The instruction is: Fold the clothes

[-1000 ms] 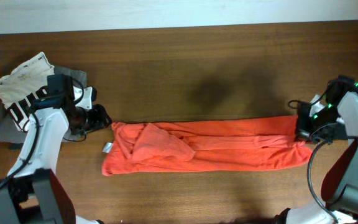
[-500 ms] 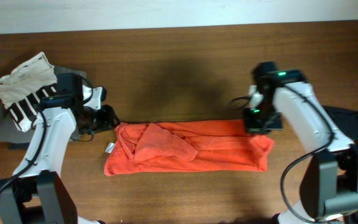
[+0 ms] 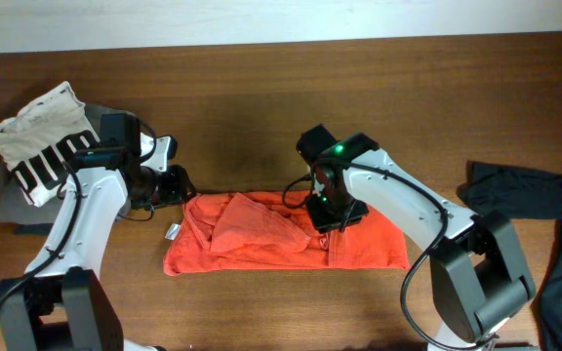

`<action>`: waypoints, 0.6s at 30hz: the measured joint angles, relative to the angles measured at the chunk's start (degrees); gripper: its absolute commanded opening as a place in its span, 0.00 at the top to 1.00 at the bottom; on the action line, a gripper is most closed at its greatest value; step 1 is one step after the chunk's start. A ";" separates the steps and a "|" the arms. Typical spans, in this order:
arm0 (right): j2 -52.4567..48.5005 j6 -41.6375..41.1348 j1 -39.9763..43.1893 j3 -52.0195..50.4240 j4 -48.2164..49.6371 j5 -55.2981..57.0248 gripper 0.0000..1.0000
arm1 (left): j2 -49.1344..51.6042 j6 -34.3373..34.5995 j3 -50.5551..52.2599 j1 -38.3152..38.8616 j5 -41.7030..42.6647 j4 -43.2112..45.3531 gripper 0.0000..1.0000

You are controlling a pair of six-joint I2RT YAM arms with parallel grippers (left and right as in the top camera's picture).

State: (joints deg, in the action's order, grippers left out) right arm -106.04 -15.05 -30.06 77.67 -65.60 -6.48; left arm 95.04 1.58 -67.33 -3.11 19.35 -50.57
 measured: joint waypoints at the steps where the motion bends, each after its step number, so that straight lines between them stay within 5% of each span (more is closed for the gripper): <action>1: 0.00 0.04 0.22 0.00 -0.35 0.02 0.68 | 0.00 0.00 0.00 0.00 0.00 0.00 0.54; 11: 0.11 0.00 10.58 0.00 -4.63 1.86 0.70 | 0.00 -0.02 0.02 0.00 -0.02 -2.82 0.34; 18: 4.90 0.70 19.93 0.24 -7.34 5.25 0.66 | 0.00 -1.18 2.08 0.00 -0.02 -2.58 0.32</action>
State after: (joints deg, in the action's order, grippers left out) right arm -101.14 -14.35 -10.13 77.91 -72.95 -1.23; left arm 95.04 0.40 -65.25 -3.11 19.33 -53.15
